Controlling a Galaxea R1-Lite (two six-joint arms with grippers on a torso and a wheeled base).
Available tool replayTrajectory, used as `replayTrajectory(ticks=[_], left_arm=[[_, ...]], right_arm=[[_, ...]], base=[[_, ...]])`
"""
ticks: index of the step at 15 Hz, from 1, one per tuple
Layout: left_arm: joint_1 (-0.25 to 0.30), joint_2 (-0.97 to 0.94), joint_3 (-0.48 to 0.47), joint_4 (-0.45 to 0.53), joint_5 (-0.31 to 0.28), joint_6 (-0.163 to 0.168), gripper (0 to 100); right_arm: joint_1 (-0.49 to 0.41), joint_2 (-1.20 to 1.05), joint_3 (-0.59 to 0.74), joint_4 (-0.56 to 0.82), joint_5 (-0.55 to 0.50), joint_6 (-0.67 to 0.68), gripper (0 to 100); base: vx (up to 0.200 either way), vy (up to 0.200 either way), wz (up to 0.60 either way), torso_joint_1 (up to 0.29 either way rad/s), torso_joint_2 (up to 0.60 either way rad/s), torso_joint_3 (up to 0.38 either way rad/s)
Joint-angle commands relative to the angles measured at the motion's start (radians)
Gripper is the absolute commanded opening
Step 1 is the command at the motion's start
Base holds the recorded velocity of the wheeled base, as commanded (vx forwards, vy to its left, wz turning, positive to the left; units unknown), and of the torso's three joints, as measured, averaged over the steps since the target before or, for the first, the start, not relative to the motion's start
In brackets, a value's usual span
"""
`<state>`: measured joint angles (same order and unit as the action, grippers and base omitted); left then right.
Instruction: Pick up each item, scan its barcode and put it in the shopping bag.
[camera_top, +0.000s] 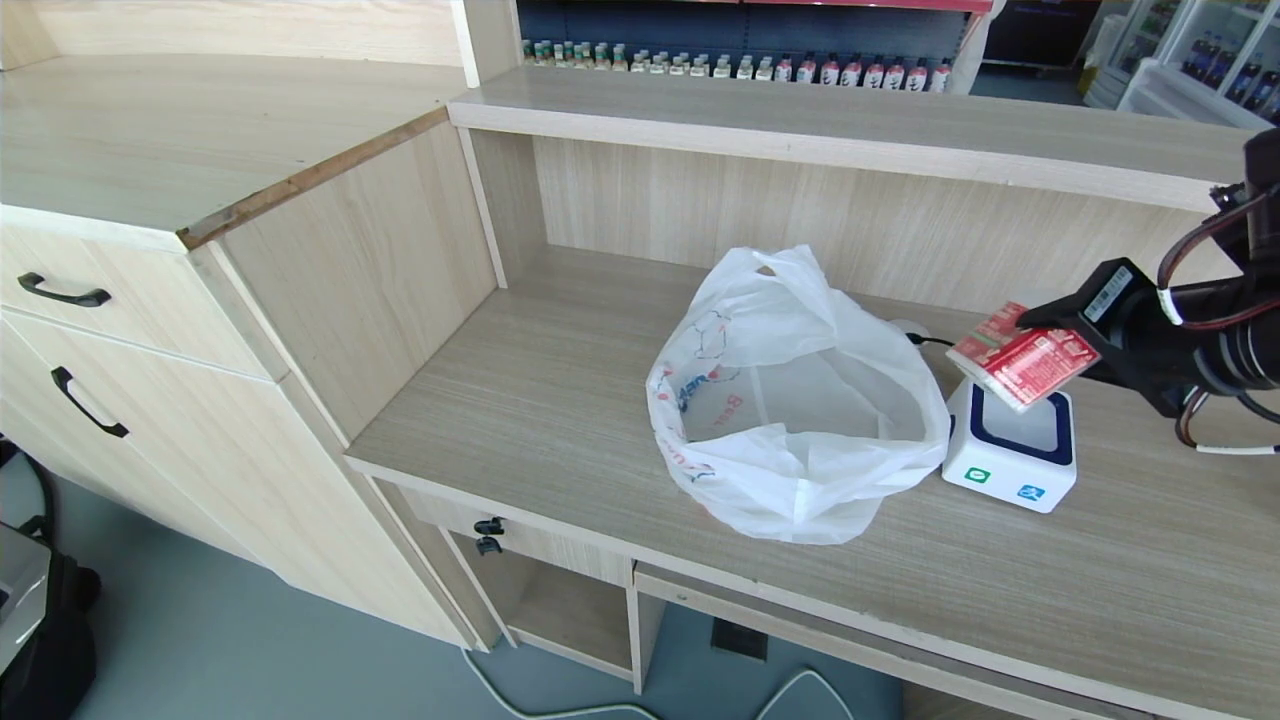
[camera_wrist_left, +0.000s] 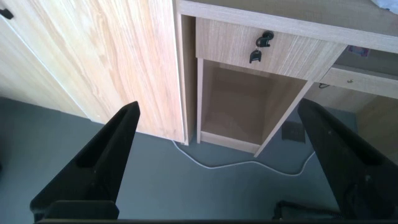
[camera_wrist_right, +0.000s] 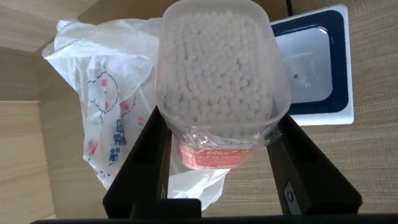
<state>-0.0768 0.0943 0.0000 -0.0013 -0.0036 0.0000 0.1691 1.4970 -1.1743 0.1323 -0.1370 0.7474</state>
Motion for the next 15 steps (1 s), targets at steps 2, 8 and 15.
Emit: replayTrajectory(ticks=[2,8,15], left_arm=[[0.0,0.001,0.0,0.0,0.001,0.0,100],[0.0,0.001,0.0,0.0,0.001,0.0,100],[0.0,0.001,0.0,0.0,0.001,0.0,100]], right_arm=[[0.158,-0.004,-0.021,-0.175,-0.047,-0.329,0],[0.316,-0.06,0.125,-0.425,-0.111,-0.841,0],[0.274,-0.038,0.137,-0.436,-0.073,-0.87,0]], base=[[0.0,0.0,0.0,0.0,0.0,0.0],[0.0,0.0,0.0,0.0,0.0,0.0],[0.0,0.0,0.34,0.001,0.0,0.002]])
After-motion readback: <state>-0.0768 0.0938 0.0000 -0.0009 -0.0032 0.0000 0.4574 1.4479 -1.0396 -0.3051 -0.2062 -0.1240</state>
